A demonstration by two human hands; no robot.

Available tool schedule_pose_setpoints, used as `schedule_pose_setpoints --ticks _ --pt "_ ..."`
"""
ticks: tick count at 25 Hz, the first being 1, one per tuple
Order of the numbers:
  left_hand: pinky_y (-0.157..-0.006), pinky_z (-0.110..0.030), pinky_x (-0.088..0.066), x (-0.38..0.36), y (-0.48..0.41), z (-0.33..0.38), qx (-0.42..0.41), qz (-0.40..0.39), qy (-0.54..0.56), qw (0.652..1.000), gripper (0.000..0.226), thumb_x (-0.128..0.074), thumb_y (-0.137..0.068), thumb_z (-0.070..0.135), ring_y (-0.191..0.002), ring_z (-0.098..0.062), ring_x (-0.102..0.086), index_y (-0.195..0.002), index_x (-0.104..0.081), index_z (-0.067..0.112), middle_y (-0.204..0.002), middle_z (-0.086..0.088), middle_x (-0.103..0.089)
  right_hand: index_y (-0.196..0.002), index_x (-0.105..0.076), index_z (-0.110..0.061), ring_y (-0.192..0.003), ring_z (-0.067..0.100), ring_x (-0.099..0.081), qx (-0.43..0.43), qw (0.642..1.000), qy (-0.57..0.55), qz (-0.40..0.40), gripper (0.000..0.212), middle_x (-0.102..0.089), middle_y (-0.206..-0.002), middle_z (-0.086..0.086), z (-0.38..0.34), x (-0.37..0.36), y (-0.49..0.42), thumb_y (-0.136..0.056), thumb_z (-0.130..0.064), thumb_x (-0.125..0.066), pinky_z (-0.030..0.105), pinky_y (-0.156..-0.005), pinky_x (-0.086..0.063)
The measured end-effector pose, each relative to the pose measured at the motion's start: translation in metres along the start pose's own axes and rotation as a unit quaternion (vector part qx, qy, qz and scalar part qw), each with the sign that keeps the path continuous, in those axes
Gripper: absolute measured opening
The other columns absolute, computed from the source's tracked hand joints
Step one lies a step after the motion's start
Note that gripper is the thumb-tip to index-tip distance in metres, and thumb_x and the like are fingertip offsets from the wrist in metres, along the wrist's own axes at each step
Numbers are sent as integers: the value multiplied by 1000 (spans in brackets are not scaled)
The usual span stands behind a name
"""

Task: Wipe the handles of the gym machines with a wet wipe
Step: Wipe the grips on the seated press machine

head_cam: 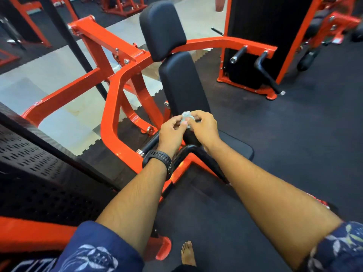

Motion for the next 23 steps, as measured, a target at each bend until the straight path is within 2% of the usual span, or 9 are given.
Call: schedule_pose_setpoints --ticks 2,3,5,7,10,14,19,23 --pt "-93 -40 -57 -26 9 18 -4 -9 44 999 19 -66 -91 7 -97 -22 -71 -109 -72 14 -102 -7 -75 -85 -74 -30 -89 16 -72 -8 999 -44 12 25 -75 -90 -6 2 35 7 -87 -8 -62 41 -86 -59" --pt "-93 -42 -57 -38 16 27 -6 -10 56 998 16 -68 -88 11 -98 -23 -72 -103 -72 18 -100 -7 -76 -85 -74 -29 -91 20 -72 -7 998 -61 19 27 -75 -92 -3 2 52 13 -88 -6 -60 43 -86 -60" --pt "-91 -38 -58 -63 34 48 -15 -5 73 997 12 -71 -84 17 -95 -20 -72 -94 -71 25 -96 -4 -76 -91 -73 -22 -91 21 -72 -13 995 -88 41 20 -75 -95 2 1 90 27 -90 -6 -61 39 -82 -61" --pt "-86 -32 -57 -86 48 69 -27 -3 88 996 13 -71 -88 12 -91 -14 -72 -91 -70 25 -93 -1 -76 -97 -69 -11 -83 17 -71 -35 991 -111 61 6 -74 -94 7 1 126 39 -93 -10 -65 30 -72 -60" --pt "-76 -21 -55 -131 74 107 -48 -26 101 993 14 -67 -92 7 -82 -4 -69 -92 -69 21 -89 2 -73 -102 -65 -2 -87 17 -73 -52 983 -156 80 12 -73 -97 14 -1 190 62 -93 -11 -67 25 -71 -60" --pt "-82 -34 -59 -198 106 154 -70 -67 123 988 9 -70 -90 14 -89 -15 -70 -90 -70 23 -92 -2 -73 -97 -64 -5 -86 16 -71 -11 979 -148 141 7 -73 -98 16 -12 279 93 -94 -11 -67 24 -69 -57" --pt "-75 -28 -58 -290 152 211 -78 -109 180 975 3 -67 -94 11 -81 -12 -69 -96 -69 11 -91 -7 -72 -100 -65 -11 -85 15 -70 15 968 -108 228 8 -72 -97 7 -24 397 139 -99 -16 -58 29 -75 -60" --pt "-77 -31 -59 -366 192 267 -104 -147 213 960 12 -62 -96 9 -88 -20 -71 -92 -68 19 -95 -8 -73 -99 -67 -14 -80 8 -65 16 957 -62 284 17 -71 -94 -1 -33 496 175 -101 -26 -55 29 -69 -57"
Point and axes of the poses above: each hand's wrist, its own y-axis away from the middle knuckle, its own x-axis out of the back of the hand, z = x × y, the point moved 9 cm from there along -y, towards the middle knuckle
